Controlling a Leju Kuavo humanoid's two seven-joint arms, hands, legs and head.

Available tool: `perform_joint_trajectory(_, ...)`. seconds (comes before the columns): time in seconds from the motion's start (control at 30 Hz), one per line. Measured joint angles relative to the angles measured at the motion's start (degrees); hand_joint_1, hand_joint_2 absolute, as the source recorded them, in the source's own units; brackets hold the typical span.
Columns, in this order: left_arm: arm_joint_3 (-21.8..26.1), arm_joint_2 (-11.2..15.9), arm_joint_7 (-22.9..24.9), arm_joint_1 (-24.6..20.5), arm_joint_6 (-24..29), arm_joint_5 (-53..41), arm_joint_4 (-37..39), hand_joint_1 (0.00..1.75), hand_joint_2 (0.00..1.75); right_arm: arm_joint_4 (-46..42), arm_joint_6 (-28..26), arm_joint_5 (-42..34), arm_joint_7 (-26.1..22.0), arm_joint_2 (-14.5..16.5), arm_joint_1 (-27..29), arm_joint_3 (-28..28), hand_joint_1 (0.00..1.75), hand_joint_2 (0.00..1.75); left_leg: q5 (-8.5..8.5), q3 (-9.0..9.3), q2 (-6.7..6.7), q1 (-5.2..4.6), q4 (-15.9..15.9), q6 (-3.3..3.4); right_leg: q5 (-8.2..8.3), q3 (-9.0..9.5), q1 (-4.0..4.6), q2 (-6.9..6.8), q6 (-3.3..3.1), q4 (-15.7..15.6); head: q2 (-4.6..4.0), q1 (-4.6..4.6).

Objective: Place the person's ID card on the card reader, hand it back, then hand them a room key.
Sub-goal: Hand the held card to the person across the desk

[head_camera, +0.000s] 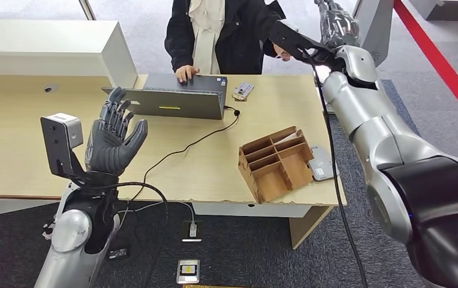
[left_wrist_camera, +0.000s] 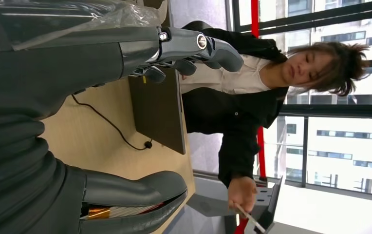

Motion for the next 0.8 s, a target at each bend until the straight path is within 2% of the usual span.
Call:
perform_joint_trajectory(0.13,-0.29,0.01,0.19,0.25,1.54,-1.47,-0.26,0.0,1.75,-0.01,-2.95,-7.65,-5.26,0.05,-1.58,-1.64,0.0,1.75,0.0,0.0,-0.01,0.0,0.0,0.0,0.0,0.01,0.0,0.0,0.0,0.0,0.0,0.01)
perform_joint_trajectory(0.3,-0.26,0.04,1.05,1.28,2.9,-3.15,-1.59,0.0,1.75,-1.58,-5.16,-21.03,-16.37,0.26,-2.28,-6.38,0.0,1.75,0.0,0.0,-0.01,0.01,0.0,0.0,0.0,0.02,0.0,0.0,0.0,0.0,0.0,0.02)
perform_joint_trajectory(0.37,-0.14,0.07,1.36,1.62,2.96,-3.62,-2.23,0.0,1.75,-2.49,-5.21,-24.03,-18.67,0.28,-2.05,-8.29,0.0,1.75,0.0,0.0,-0.01,0.01,0.0,0.0,0.0,0.03,0.0,0.0,0.0,0.0,0.0,0.02)
perform_joint_trajectory(0.47,0.13,0.1,1.86,1.95,2.7,-4.59,-3.12,0.0,1.75,-4.16,-4.69,-28.17,-19.92,0.27,-0.9,-10.41,0.0,1.75,0.0,0.02,-0.02,0.02,0.0,0.0,0.0,0.05,0.01,-0.01,0.0,-0.01,0.0,0.01)
perform_joint_trajectory(0.57,0.84,0.28,2.5,2.23,2.01,-5.96,-4.19,0.0,1.75,-8.04,-2.85,-35.56,-19.62,0.1,3.02,-11.5,0.0,1.75,0.0,0.09,-0.02,0.05,-0.01,0.0,0.0,0.15,0.05,-0.01,0.0,-0.02,0.0,0.01)
perform_joint_trajectory(0.7,2.7,1.32,3.39,2.22,1.0,-6.86,-6.0,0.0,1.75,-17.79,-0.45,-44.83,-15.76,0.1,13.35,-11.52,0.0,1.75,0.0,0.16,-0.03,0.08,-0.01,0.0,0.0,0.26,0.09,-0.01,0.0,-0.02,0.0,0.02)
perform_joint_trajectory(0.8,4.23,2.37,4.67,1.37,0.48,-7.14,-7.17,0.0,1.75,-25.56,-0.23,-48.35,-13.61,0.79,20.62,-11.19,0.0,1.75,0.0,0.15,-0.04,0.09,-0.01,0.0,-0.01,0.22,0.09,-0.02,-0.01,0.01,0.0,0.0)
